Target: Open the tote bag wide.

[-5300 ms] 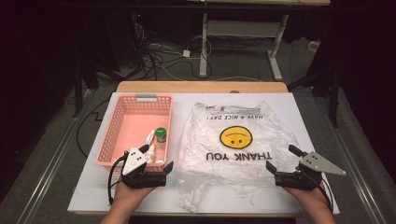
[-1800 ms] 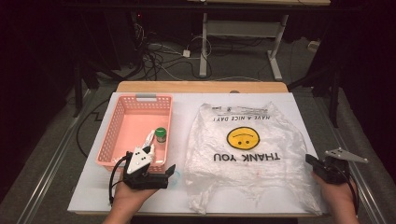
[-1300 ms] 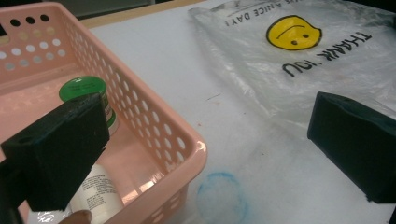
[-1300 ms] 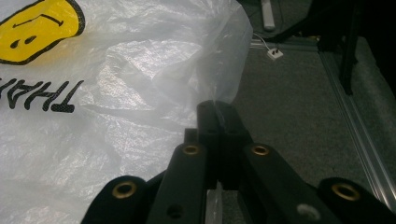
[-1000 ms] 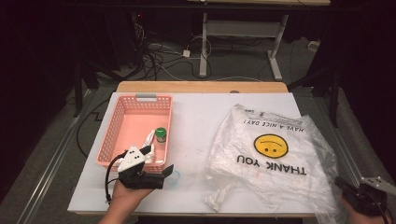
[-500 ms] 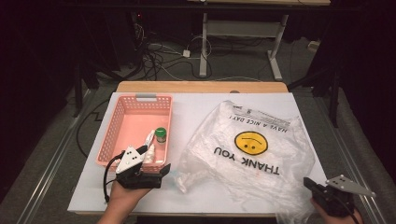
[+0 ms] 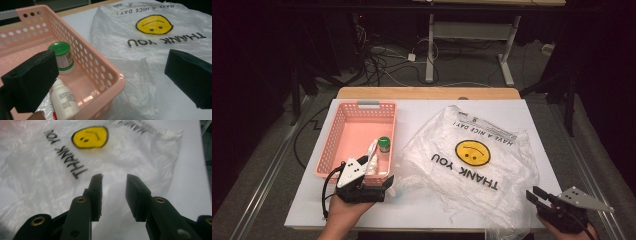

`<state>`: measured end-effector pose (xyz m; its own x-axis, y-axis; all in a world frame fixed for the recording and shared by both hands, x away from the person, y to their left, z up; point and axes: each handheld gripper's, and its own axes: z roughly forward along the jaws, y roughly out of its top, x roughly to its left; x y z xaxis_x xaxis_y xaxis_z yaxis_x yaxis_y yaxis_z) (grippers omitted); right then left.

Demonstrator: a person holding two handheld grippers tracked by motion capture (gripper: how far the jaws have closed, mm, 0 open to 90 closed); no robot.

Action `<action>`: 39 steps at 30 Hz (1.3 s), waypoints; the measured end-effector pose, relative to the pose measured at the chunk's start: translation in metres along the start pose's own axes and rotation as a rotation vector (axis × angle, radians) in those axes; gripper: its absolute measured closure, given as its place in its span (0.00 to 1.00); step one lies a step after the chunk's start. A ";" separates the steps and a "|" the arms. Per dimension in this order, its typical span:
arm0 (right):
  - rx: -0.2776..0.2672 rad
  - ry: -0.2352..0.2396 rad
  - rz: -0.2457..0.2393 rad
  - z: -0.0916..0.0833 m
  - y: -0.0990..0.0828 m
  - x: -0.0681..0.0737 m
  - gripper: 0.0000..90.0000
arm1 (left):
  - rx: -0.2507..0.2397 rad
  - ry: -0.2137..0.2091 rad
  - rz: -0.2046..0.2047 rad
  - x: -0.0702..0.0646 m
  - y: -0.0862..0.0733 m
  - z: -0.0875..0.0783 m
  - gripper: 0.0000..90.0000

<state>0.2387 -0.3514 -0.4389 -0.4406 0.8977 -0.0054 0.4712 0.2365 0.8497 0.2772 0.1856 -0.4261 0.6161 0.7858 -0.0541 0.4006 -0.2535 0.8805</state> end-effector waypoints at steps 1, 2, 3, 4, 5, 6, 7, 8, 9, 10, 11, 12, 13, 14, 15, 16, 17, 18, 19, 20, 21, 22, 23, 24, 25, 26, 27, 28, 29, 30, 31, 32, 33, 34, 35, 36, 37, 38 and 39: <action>-0.004 -0.017 -0.004 0.006 0.008 -0.011 0.73 | 0.007 -0.001 -0.007 0.000 0.000 0.000 0.00; -0.002 -0.024 -0.001 0.010 0.013 -0.018 0.73 | 0.012 -0.004 -0.009 0.001 -0.001 -0.001 0.00; -0.005 -0.033 0.013 0.015 0.017 -0.026 0.73 | 0.015 -0.005 -0.011 0.001 -0.001 -0.002 0.00; -0.007 -0.036 0.025 0.020 0.021 -0.034 0.72 | 0.014 -0.005 -0.013 0.001 -0.001 -0.003 0.00; -0.005 -0.055 0.024 0.026 0.025 -0.041 0.71 | 0.014 -0.005 -0.015 0.001 -0.002 -0.004 0.00; -0.005 -0.055 0.024 0.026 0.025 -0.041 0.71 | 0.017 -0.008 -0.016 0.001 -0.002 -0.004 0.00; -0.002 -0.070 0.023 0.033 0.029 -0.048 0.70 | 0.018 -0.008 -0.017 0.001 -0.003 -0.004 0.00; 0.005 -0.080 0.050 0.048 0.036 -0.064 0.68 | 0.017 -0.011 -0.017 0.001 -0.004 -0.004 0.00; 0.016 -0.087 0.063 0.057 0.039 -0.071 0.66 | 0.019 -0.012 -0.018 0.001 -0.004 -0.004 0.00; 0.019 -0.090 0.068 0.066 0.043 -0.078 0.66 | 0.018 -0.008 -0.020 0.001 -0.005 -0.004 0.00; 0.029 -0.089 0.074 0.074 0.047 -0.084 0.65 | 0.013 -0.003 -0.022 0.000 -0.005 -0.004 0.00; 0.029 -0.089 0.074 0.074 0.047 -0.084 0.65 | 0.012 0.001 -0.020 0.000 -0.006 -0.004 0.00; 0.043 -0.091 0.081 0.091 0.055 -0.094 0.64 | 0.009 0.003 -0.021 0.000 -0.006 -0.004 0.00; 0.046 -0.090 0.089 0.099 0.058 -0.099 0.64 | 0.009 0.005 -0.018 0.000 -0.006 -0.005 0.00; 0.055 -0.091 0.096 0.106 0.062 -0.103 0.63 | 0.007 0.009 -0.018 -0.001 -0.006 -0.005 0.00; 0.055 -0.091 0.096 0.106 0.062 -0.103 0.63 | 0.004 0.013 -0.019 0.000 -0.006 -0.006 0.00; 0.067 -0.085 0.106 0.119 0.069 -0.112 0.61 | 0.001 0.014 -0.022 0.000 -0.006 -0.006 0.00; 0.067 -0.085 0.106 0.119 0.069 -0.112 0.61 | 0.002 0.014 -0.022 0.000 -0.006 -0.006 0.00; 0.075 -0.084 0.123 0.132 0.073 -0.119 0.58 | 0.005 0.014 -0.019 0.000 -0.006 -0.006 0.00; 0.087 -0.085 0.124 0.139 0.075 -0.123 0.55 | 0.006 0.013 -0.019 0.000 -0.006 -0.006 0.00; 0.101 -0.083 0.123 0.145 0.076 -0.126 0.53 | 0.006 0.015 -0.013 -0.001 -0.006 -0.006 0.00; 0.113 -0.070 0.133 0.151 0.077 -0.128 0.49 | 0.005 0.017 -0.011 -0.001 -0.006 -0.007 0.00; 0.131 -0.055 0.134 0.157 0.077 -0.131 0.44 | 0.002 0.020 -0.009 -0.002 -0.006 -0.008 0.00; 0.154 -0.047 0.129 0.163 0.078 -0.131 0.40 | 0.002 0.020 -0.009 -0.002 -0.006 -0.008 0.00; 0.166 -0.039 0.112 0.168 0.079 -0.131 0.37 | -0.001 0.021 -0.010 -0.002 -0.005 -0.008 0.00; 0.175 -0.029 0.103 0.172 0.079 -0.131 0.33 | 0.000 0.020 -0.007 -0.002 -0.006 -0.009 0.00; 0.190 -0.022 0.101 0.175 0.079 -0.131 0.29 | 0.002 0.020 -0.006 -0.002 -0.006 -0.009 0.00; 0.204 -0.010 0.096 0.177 0.078 -0.131 0.27 | 0.002 0.020 -0.006 -0.002 -0.006 -0.009 0.00; 0.216 -0.001 0.088 0.179 0.077 -0.129 0.27 | 0.001 0.019 -0.009 -0.002 -0.006 -0.008 0.00; 0.228 0.010 0.073 0.181 0.075 -0.127 0.28 | 0.002 0.018 -0.008 -0.002 -0.006 -0.007 0.00; 0.237 0.025 0.051 0.182 0.073 -0.124 0.28 | 0.002 0.018 -0.008 -0.002 -0.006 -0.007 0.00; 0.236 0.010 0.008 0.182 0.071 -0.118 0.32 | 0.003 0.018 -0.008 -0.002 -0.006 -0.007 0.00; 0.240 0.002 -0.019 0.181 0.070 -0.114 0.39 | 0.005 0.017 -0.008 -0.002 -0.006 -0.007 0.00; 0.232 0.014 -0.032 0.179 0.070 -0.112 0.48 | 0.005 0.016 -0.008 -0.002 -0.006 -0.007 0.00; 0.226 0.026 -0.041 0.178 0.069 -0.110 0.53 | 0.005 0.016 -0.008 -0.002 -0.006 -0.007 0.00; 0.223 0.025 -0.041 0.177 0.069 -0.110 0.59 | 0.004 0.016 -0.006 -0.003 -0.006 -0.007 0.00; 0.223 0.025 -0.041 0.177 0.069 -0.110 0.59 | 0.002 0.018 -0.005 -0.004 -0.006 -0.007 0.00; 0.216 0.027 -0.038 0.175 0.067 -0.109 0.71 | 0.001 0.018 -0.002 -0.005 -0.005 -0.008 0.00; 0.216 0.027 -0.038 0.175 0.067 -0.109 0.71 | 0.001 0.018 -0.002 -0.005 -0.005 -0.008 0.00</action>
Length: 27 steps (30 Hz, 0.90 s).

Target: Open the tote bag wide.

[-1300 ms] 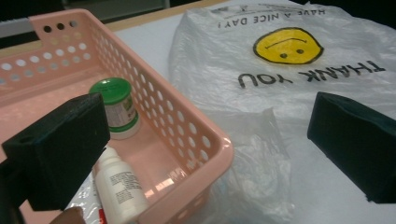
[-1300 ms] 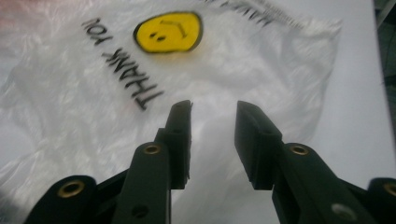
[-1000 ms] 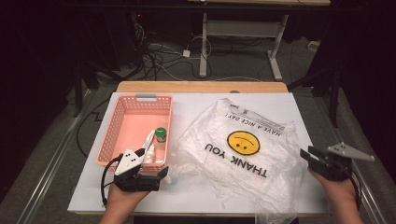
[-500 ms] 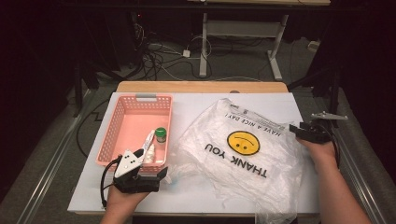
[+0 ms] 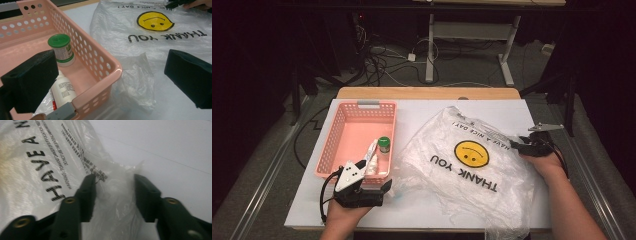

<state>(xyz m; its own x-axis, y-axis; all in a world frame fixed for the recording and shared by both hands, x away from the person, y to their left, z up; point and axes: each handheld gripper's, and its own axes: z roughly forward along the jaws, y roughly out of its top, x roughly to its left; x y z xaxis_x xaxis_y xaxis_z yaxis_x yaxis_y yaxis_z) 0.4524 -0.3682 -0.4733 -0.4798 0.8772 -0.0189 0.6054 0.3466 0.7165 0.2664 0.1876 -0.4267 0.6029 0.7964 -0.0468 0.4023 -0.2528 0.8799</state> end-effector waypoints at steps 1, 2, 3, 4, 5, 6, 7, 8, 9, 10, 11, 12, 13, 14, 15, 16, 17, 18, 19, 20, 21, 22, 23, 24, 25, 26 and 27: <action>-0.005 0.008 0.004 -0.001 -0.001 0.000 0.82 | -0.002 0.001 0.000 0.000 0.000 0.000 0.00; -0.008 0.019 0.006 -0.002 -0.002 0.000 0.87 | -0.002 0.001 -0.001 -0.001 0.000 0.000 0.00; -0.008 0.021 0.006 -0.002 -0.002 0.000 0.92 | -0.001 0.000 -0.002 -0.001 0.000 0.000 0.00; -0.008 0.026 0.011 -0.003 -0.002 0.000 0.94 | -0.001 -0.002 -0.004 -0.001 0.000 0.001 0.00; -0.009 0.032 0.013 -0.003 -0.003 0.000 0.96 | 0.004 -0.004 -0.001 -0.001 0.000 0.002 0.00; -0.009 0.033 0.015 -0.004 -0.003 0.001 0.97 | 0.007 -0.006 0.002 -0.002 0.000 0.002 0.00; -0.012 0.027 0.009 -0.004 -0.003 0.001 0.98 | 0.007 -0.006 0.002 -0.002 0.000 0.002 0.00; -0.012 0.017 0.010 -0.005 -0.003 0.002 0.98 | 0.007 -0.008 0.002 -0.002 0.000 0.003 0.00; -0.012 0.017 0.010 -0.005 -0.003 0.002 0.98 | 0.006 -0.007 0.003 -0.002 0.000 0.002 0.00; -0.018 0.000 0.017 -0.008 -0.003 0.001 0.98 | 0.005 -0.007 0.004 -0.002 0.000 0.002 0.00; -0.029 -0.012 0.021 -0.009 -0.003 0.000 0.99 | 0.006 -0.006 0.003 -0.002 0.000 0.002 0.00; -0.036 -0.021 0.025 -0.010 -0.003 -0.002 0.99 | 0.006 -0.006 0.003 -0.002 0.000 0.002 0.00; -0.044 -0.025 0.034 -0.011 -0.003 -0.004 0.99 | 0.006 -0.006 0.003 -0.002 0.000 0.002 0.00; -0.050 -0.030 0.045 -0.012 -0.003 -0.006 0.99 | 0.007 -0.006 0.004 -0.001 0.000 0.002 0.00; -0.054 -0.037 0.055 -0.013 -0.003 -0.007 0.99 | 0.005 -0.003 0.004 0.000 0.001 0.001 0.00; -0.057 -0.044 0.063 -0.014 -0.002 -0.009 0.99 | -0.004 0.004 0.000 0.002 0.001 0.000 0.00; -0.064 -0.053 0.069 -0.015 -0.002 -0.011 0.99 | -0.009 0.008 -0.005 0.004 0.002 -0.002 0.00; -0.073 -0.062 0.075 -0.016 -0.001 -0.012 1.00 | -0.013 0.013 -0.011 0.005 0.002 -0.003 0.00; -0.073 -0.062 0.075 -0.016 -0.001 -0.012 1.00 | -0.015 0.018 -0.016 0.007 0.001 -0.004 0.00; -0.078 -0.072 0.083 -0.017 -0.001 -0.014 1.00 | -0.016 0.020 -0.020 0.009 0.001 -0.005 0.00; -0.088 -0.097 0.096 -0.018 0.001 -0.018 1.00 | -0.018 0.022 -0.024 0.010 0.000 -0.006 0.00; -0.093 -0.107 0.106 -0.019 0.001 -0.020 1.00 | -0.015 0.025 -0.026 0.011 0.000 -0.006 0.00; -0.098 -0.118 0.117 -0.019 0.001 -0.022 1.00 | -0.015 0.025 -0.026 0.011 0.000 -0.006 0.00; -0.102 -0.128 0.125 -0.019 0.001 -0.024 1.00 | -0.014 0.024 -0.026 0.011 0.000 -0.006 0.00; -0.110 -0.136 0.136 -0.019 0.001 -0.026 1.00 | -0.014 0.021 -0.026 0.011 0.000 -0.005 0.00; -0.110 -0.136 0.136 -0.019 0.001 -0.026 1.00 | -0.013 0.018 -0.025 0.011 0.000 -0.004 0.00; -0.107 -0.147 0.148 -0.019 0.001 -0.029 1.00 | -0.010 0.016 -0.020 0.010 0.000 -0.003 0.00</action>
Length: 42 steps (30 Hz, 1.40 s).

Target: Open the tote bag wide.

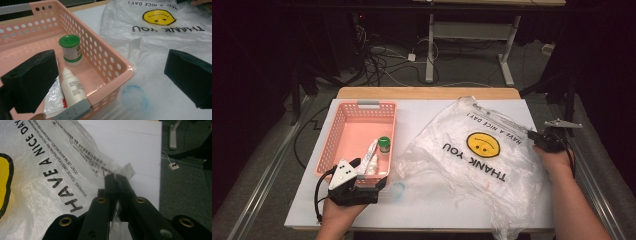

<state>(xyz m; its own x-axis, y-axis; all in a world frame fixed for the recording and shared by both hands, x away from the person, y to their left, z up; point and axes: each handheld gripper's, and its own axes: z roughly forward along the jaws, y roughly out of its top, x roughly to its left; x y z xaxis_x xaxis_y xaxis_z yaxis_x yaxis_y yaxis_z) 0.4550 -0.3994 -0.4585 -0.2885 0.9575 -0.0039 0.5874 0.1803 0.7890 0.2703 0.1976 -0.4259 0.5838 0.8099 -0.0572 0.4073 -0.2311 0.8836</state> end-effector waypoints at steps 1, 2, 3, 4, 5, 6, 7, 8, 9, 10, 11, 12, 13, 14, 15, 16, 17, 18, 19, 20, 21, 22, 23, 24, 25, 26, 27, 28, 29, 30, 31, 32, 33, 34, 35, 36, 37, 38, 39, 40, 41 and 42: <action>-0.003 -0.027 0.026 0.001 0.000 -0.005 1.00 | 0.001 -0.003 0.003 -0.001 0.000 0.001 0.00; -0.003 -0.027 0.026 0.001 0.000 -0.005 1.00 | 0.002 -0.006 0.005 -0.002 0.000 0.001 0.00; -0.008 -0.040 0.043 0.001 0.000 -0.008 1.00 | 0.003 -0.007 0.007 -0.002 0.000 0.002 0.00; -0.011 -0.051 0.056 0.000 0.000 -0.012 1.00 | 0.004 -0.008 0.010 -0.002 0.000 0.002 0.00; -0.017 -0.060 0.067 -0.001 0.000 -0.015 1.00 | 0.005 -0.008 0.009 -0.002 -0.001 0.002 0.00; -0.024 -0.073 0.082 -0.003 -0.001 -0.018 1.00 | 0.007 -0.009 0.008 -0.001 -0.001 0.002 0.00; -0.030 -0.087 0.093 -0.004 -0.002 -0.021 1.00 | 0.005 -0.010 0.005 -0.001 -0.001 0.002 0.00; -0.033 -0.100 0.109 -0.007 -0.003 -0.023 1.00 | 0.005 -0.010 0.004 -0.001 -0.002 0.002 0.00; -0.035 -0.110 0.116 -0.009 -0.005 -0.026 1.00 | 0.007 -0.010 0.005 0.000 -0.002 0.002 0.00; -0.034 -0.124 0.125 -0.011 -0.007 -0.027 1.00 | 0.006 -0.012 0.004 0.000 -0.002 0.002 0.00; -0.037 -0.130 0.128 -0.013 -0.010 -0.028 1.00 | 0.007 -0.014 0.004 -0.001 -0.001 0.003 0.00; -0.037 -0.126 0.133 -0.016 -0.012 -0.029 0.99 | 0.008 -0.015 0.004 -0.001 -0.001 0.003 0.00; -0.037 -0.126 0.138 -0.018 -0.015 -0.030 0.97 | 0.007 -0.017 0.006 -0.002 -0.001 0.004 0.00; -0.046 -0.118 0.140 -0.020 -0.017 -0.030 0.86 | 0.009 -0.019 0.009 -0.002 -0.001 0.004 0.00; -0.050 -0.098 0.147 -0.023 -0.018 -0.030 0.77 | 0.010 -0.021 0.010 -0.003 -0.001 0.004 0.00; -0.056 -0.096 0.131 -0.027 -0.018 -0.030 0.69 | 0.010 -0.023 0.013 -0.004 -0.001 0.005 0.00; -0.078 -0.099 0.112 -0.039 -0.018 -0.028 0.61 | 0.010 -0.023 0.013 -0.004 -0.001 0.005 0.00; -0.078 -0.099 0.112 -0.039 -0.018 -0.028 0.61 | 0.007 -0.024 0.010 -0.004 -0.001 0.005 0.00; -0.091 -0.098 0.105 -0.047 -0.017 -0.027 0.61 | 0.004 -0.025 0.009 -0.005 0.000 0.005 0.00; -0.106 -0.095 0.096 -0.055 -0.017 -0.026 0.60 | 0.002 -0.026 0.011 -0.005 0.000 0.005 0.00; -0.117 -0.077 0.075 -0.071 -0.020 -0.021 0.60 | 0.001 -0.027 0.013 -0.005 0.000 0.005 0.00; -0.117 -0.077 0.075 -0.071 -0.020 -0.021 0.60 | 0.000 -0.028 0.012 -0.005 0.000 0.005 0.00; -0.118 -0.059 0.054 -0.078 -0.022 -0.017 0.60 | -0.001 -0.029 0.012 -0.005 0.000 0.005 0.00; -0.110 -0.031 0.006 -0.091 -0.029 -0.004 0.60 | 0.000 -0.029 0.012 -0.005 0.000 0.005 0.00; -0.107 -0.004 -0.005 -0.097 -0.034 0.004 0.60 | 0.001 -0.029 0.013 -0.006 0.000 0.005 0.00; -0.103 0.018 -0.021 -0.103 -0.040 0.014 0.60 | 0.002 -0.030 0.012 -0.006 0.000 0.006 0.00; -0.103 0.018 -0.021 -0.103 -0.040 0.014 0.60 | 0.002 -0.030 0.010 -0.006 0.000 0.006 0.00; -0.102 0.040 -0.039 -0.108 -0.045 0.025 0.60 | 0.004 -0.030 0.010 -0.006 0.000 0.006 0.00; -0.103 0.068 -0.044 -0.113 -0.051 0.036 0.60 | 0.004 -0.031 0.010 -0.006 -0.001 0.007 0.00; -0.107 0.092 -0.057 -0.118 -0.057 0.047 0.60 | 0.004 -0.031 0.010 -0.006 -0.001 0.007 0.00; -0.099 0.116 -0.070 -0.120 -0.063 0.059 0.60 | 0.003 -0.032 0.009 -0.006 -0.001 0.007 0.00; -0.090 0.135 -0.082 -0.123 -0.069 0.071 0.60 | 0.001 -0.031 0.007 -0.006 -0.001 0.007 0.00; -0.093 0.155 -0.097 -0.126 -0.074 0.082 0.60 | 0.001 -0.031 0.009 -0.006 -0.001 0.007 0.00; -0.082 0.181 -0.110 -0.127 -0.078 0.092 0.60 | 0.000 -0.030 0.009 -0.006 -0.001 0.006 0.00; -0.067 0.208 -0.145 -0.129 -0.083 0.111 0.60 | 0.000 -0.030 0.010 -0.006 -0.001 0.006 0.00; -0.067 0.208 -0.145 -0.129 -0.083 0.111 0.60 | 0.000 -0.029 0.010 -0.005 -0.001 0.006 0.00; -0.061 0.235 -0.147 -0.130 -0.085 0.119 0.59 | 0.001 -0.029 0.010 -0.005 -0.001 0.006 0.00; -0.052 0.253 -0.158 -0.130 -0.086 0.127 0.58 | 0.001 -0.029 0.008 -0.004 -0.001 0.006 0.00; -0.042 0.286 -0.177 -0.130 -0.090 0.144 0.54 | 0.001 -0.029 0.007 -0.004 -0.002 0.005 0.00; -0.038 0.301 -0.194 -0.129 -0.092 0.151 0.53 | -0.002 -0.029 0.006 -0.004 -0.002 0.005 0.00; -0.030 0.316 -0.196 -0.129 -0.094 0.159 0.50 | 0.000 -0.030 0.008 -0.003 -0.002 0.005 0.00; -0.030 0.316 -0.196 -0.129 -0.094 0.159 0.50 | 0.001 -0.030 0.009 -0.003 -0.002 0.005 0.00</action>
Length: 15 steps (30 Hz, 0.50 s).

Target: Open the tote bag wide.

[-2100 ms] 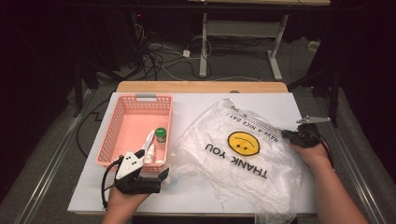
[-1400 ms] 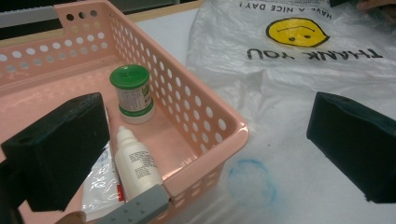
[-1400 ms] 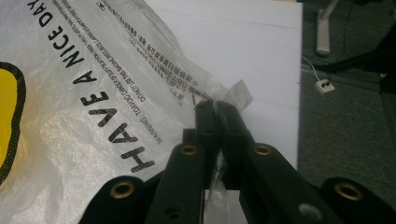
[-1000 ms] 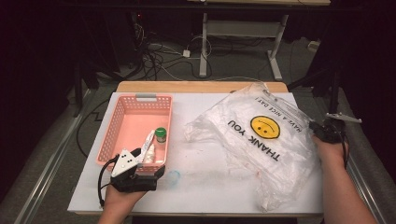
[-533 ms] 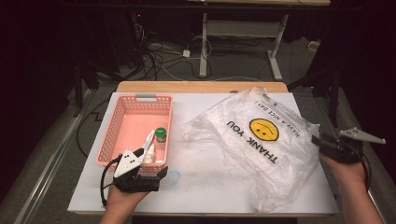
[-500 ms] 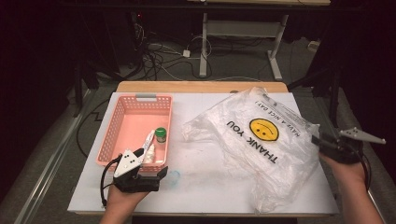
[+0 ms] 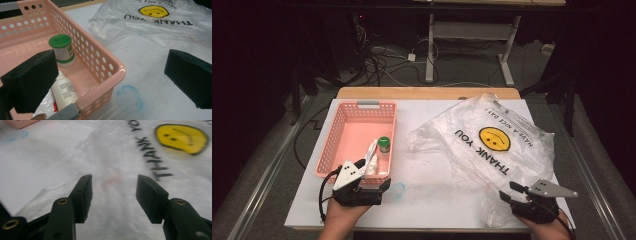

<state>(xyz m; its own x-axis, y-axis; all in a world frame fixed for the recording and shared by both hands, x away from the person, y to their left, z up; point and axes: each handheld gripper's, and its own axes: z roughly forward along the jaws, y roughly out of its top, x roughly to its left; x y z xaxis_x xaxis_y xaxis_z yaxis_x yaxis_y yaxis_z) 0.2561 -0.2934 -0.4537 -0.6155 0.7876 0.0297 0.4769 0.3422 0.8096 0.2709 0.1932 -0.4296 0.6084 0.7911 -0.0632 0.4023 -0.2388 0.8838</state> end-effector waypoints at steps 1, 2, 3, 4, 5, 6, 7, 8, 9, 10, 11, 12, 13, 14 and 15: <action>0.001 0.019 -0.009 0.002 -0.001 0.006 0.48 | 0.000 -0.002 -0.001 0.000 0.000 0.000 0.00; 0.006 0.031 -0.012 0.005 -0.002 0.010 0.45 | 0.002 -0.003 0.002 0.000 0.000 0.000 0.00; 0.026 0.043 -0.021 0.009 -0.004 0.017 0.39 | 0.002 -0.005 0.005 0.000 0.000 0.000 0.00; 0.026 0.043 -0.021 0.009 -0.004 0.017 0.39 | 0.001 -0.008 0.005 -0.001 0.000 0.001 0.00; 0.044 0.043 -0.029 0.011 -0.005 0.019 0.38 | 0.002 -0.010 0.007 -0.001 0.000 0.001 0.00; 0.080 0.032 -0.047 0.016 -0.009 0.020 0.38 | 0.006 -0.012 0.012 -0.001 0.000 0.001 0.00; 0.103 0.030 -0.042 0.018 -0.011 0.018 0.38 | 0.008 -0.013 0.015 -0.002 -0.001 0.002 0.00; 0.103 0.030 -0.042 0.018 -0.011 0.018 0.38 | 0.011 -0.014 0.018 -0.002 -0.001 0.002 0.00; 0.119 0.024 -0.037 0.020 -0.013 0.017 0.39 | 0.011 -0.016 0.020 -0.002 0.000 0.002 0.00; 0.134 0.015 -0.043 0.021 -0.015 0.016 0.42 | 0.011 -0.016 0.021 -0.003 0.000 0.002 0.00; 0.140 0.007 -0.052 0.021 -0.017 0.016 0.46 | 0.012 -0.016 0.023 -0.003 0.000 0.002 0.00; 0.140 -0.005 -0.059 0.020 -0.017 0.016 0.51 | 0.013 -0.017 0.024 -0.003 -0.001 0.002 0.00; 0.140 -0.012 -0.071 0.020 -0.017 0.017 0.59 | 0.013 -0.017 0.022 -0.002 -0.001 0.002 0.00; 0.141 -0.014 -0.081 0.019 -0.017 0.017 0.64 | 0.011 -0.017 0.018 -0.002 -0.001 0.003 0.00; 0.137 -0.021 -0.089 0.019 -0.017 0.019 0.79 | 0.011 -0.017 0.018 -0.002 -0.001 0.003 0.00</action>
<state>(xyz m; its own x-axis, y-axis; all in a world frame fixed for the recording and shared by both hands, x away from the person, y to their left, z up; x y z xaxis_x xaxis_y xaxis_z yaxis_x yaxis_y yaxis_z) 0.2482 -0.2747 -0.4778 -0.6464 0.7612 -0.0517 0.5031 0.4762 0.7212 0.2711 0.1899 -0.4313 0.6270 0.7771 -0.0554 0.3989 -0.2591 0.8796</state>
